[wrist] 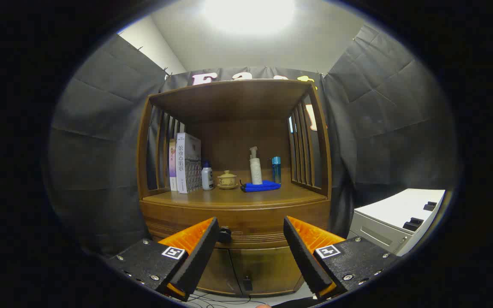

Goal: Pull open the drawer, take out the items inside it, and place them on the countertop above the cabinet.

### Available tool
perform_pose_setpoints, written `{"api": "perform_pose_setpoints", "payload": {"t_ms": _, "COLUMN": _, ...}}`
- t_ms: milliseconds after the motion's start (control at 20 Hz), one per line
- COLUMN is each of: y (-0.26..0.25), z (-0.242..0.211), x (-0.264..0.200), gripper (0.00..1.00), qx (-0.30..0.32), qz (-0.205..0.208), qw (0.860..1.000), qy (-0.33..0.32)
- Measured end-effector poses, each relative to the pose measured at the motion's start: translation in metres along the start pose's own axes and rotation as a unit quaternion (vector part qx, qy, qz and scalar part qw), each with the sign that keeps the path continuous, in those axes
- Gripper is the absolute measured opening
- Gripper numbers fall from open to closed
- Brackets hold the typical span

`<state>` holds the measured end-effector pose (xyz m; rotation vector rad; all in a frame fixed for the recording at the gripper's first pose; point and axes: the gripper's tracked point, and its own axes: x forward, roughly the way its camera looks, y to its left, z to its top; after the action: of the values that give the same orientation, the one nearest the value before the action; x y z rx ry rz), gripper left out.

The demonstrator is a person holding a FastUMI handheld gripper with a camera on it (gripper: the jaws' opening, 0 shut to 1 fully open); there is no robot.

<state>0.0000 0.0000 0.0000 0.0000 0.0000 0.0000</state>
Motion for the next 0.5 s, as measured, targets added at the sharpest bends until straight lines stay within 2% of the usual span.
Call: {"api": "perform_pose_setpoints", "payload": {"t_ms": 500, "y": 0.0027, "z": -0.0095, "x": 0.0005, "gripper": 0.94, "qx": -0.003, "qz": 0.007, "qw": 1.0, "qy": 0.006}}
